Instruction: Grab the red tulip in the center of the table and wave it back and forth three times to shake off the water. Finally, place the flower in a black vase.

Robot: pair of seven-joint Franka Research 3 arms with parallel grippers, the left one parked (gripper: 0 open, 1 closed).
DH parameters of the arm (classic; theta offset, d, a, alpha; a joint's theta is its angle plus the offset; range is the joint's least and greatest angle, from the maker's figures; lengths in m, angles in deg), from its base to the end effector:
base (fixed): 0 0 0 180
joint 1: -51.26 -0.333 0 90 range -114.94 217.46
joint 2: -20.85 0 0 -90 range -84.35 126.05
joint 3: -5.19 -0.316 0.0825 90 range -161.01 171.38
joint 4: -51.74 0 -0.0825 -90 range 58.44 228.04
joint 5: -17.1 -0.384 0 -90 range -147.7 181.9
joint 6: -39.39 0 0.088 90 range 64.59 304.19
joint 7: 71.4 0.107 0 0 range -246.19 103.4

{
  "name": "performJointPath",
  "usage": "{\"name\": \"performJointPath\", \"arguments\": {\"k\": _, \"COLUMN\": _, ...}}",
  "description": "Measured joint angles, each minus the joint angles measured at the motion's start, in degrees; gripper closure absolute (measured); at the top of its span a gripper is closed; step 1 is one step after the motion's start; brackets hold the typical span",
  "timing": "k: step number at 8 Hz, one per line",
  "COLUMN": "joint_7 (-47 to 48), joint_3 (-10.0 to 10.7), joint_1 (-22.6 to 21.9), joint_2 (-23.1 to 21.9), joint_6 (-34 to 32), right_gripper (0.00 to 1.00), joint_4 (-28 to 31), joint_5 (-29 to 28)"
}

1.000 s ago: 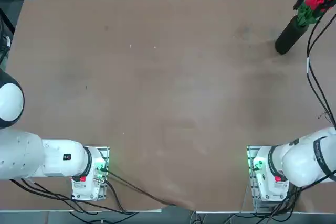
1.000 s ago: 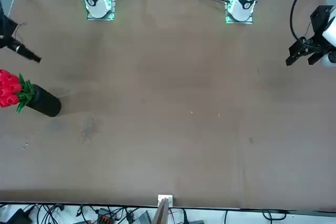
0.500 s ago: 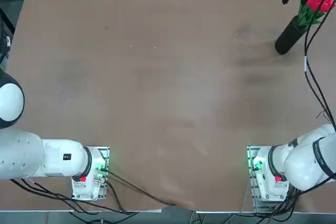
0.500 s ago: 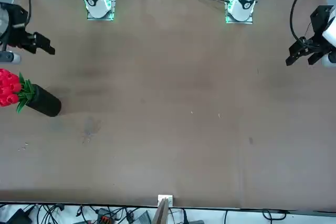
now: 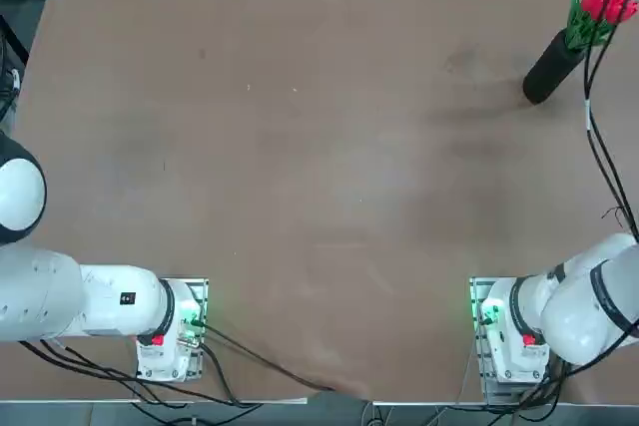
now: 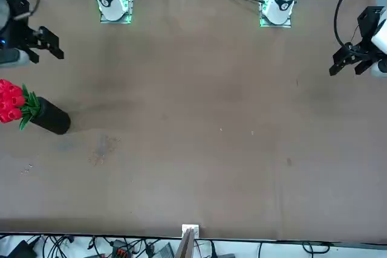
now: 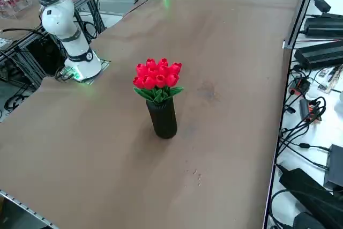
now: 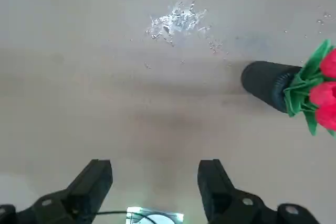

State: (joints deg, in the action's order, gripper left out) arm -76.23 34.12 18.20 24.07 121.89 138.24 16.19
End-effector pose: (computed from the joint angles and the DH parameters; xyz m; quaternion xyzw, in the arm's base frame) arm 0.5534 0.0499 0.6148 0.9952 0.0781 -0.0595 0.0053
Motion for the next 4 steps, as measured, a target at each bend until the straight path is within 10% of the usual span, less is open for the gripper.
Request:
{"name": "performJointPath", "arguments": {"k": 3, "joint_7": 0.85, "joint_3": -25.49, "joint_1": 24.81, "joint_2": 0.39, "joint_6": 3.62, "right_gripper": 0.0, "joint_4": 1.24, "joint_5": 0.83}}
{"name": "performJointPath", "arguments": {"k": 4, "joint_7": 3.19, "joint_3": -30.13, "joint_1": 29.86, "joint_2": -1.08, "joint_6": 7.19, "right_gripper": 0.0, "joint_4": 3.71, "joint_5": 0.81}}
